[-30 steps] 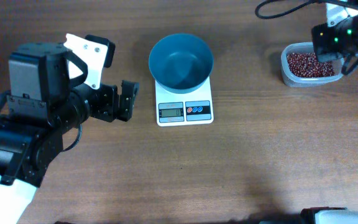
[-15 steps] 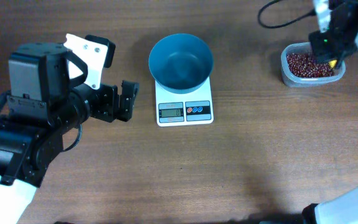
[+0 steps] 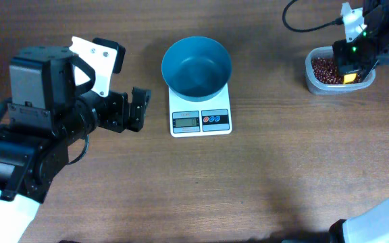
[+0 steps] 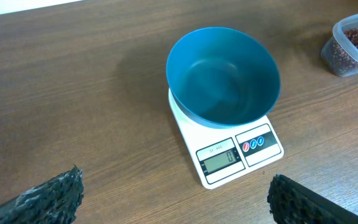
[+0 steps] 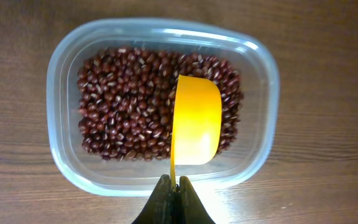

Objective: Scoop item into bowl and weigh 50g on scale
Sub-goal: 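Dip the scoop into the red beans with the right gripper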

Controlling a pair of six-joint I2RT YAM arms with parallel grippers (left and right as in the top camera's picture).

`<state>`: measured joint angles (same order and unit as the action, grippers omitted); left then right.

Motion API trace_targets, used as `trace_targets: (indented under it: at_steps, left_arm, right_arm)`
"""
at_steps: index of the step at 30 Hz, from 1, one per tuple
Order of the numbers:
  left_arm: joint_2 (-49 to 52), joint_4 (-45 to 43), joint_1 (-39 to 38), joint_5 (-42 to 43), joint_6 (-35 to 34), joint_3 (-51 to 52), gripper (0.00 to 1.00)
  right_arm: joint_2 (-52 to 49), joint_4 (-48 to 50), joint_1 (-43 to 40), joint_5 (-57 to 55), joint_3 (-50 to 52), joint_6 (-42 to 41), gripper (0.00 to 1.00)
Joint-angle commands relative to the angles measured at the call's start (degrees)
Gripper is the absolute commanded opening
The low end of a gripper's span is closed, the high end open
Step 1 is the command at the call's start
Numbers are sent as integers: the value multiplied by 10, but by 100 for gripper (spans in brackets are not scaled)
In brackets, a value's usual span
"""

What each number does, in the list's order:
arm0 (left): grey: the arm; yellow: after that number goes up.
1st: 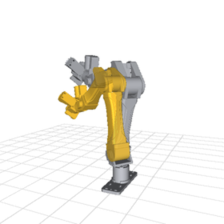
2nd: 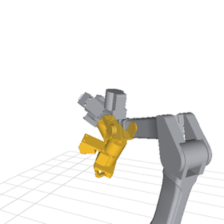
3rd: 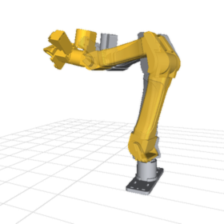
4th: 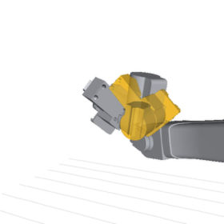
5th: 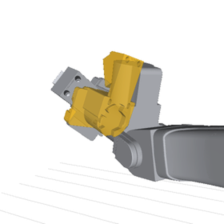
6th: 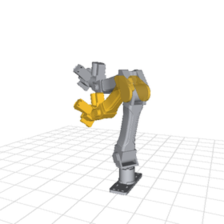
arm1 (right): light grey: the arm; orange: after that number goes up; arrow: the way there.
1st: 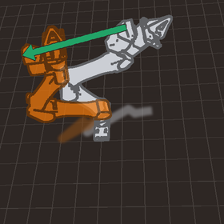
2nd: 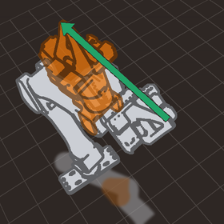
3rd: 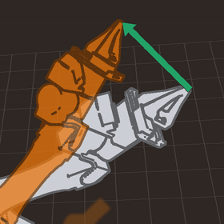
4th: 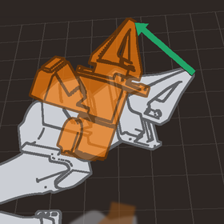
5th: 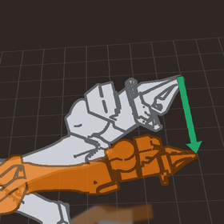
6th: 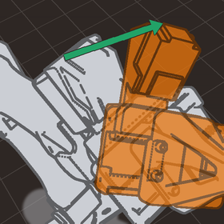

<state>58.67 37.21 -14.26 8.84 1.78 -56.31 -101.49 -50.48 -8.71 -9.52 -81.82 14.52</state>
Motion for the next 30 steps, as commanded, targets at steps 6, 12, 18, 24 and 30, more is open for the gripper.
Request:
trace_targets:
  at_steps: [6,12,18,24,30]
  left_arm:
    - [1,-1,3,8,9,-4,99]
    - [1,-1,3,8,9,-4,99]
    - [1,-1,3,8,9,-4,99]
    - [1,-1,3,8,9,-4,99]
    - [1,-1,3,8,9,-4,99]
  right_arm:
    - [-3,14,-1,39,17,-65,4]
    - [-44,13,0,104,17,-109,4]
    - [-44,-7,-58,221,17,-193,4]
    - [-45,-29,-116,301,17,-245,4]
    - [-51,-26,-139,333,17,-316,4]
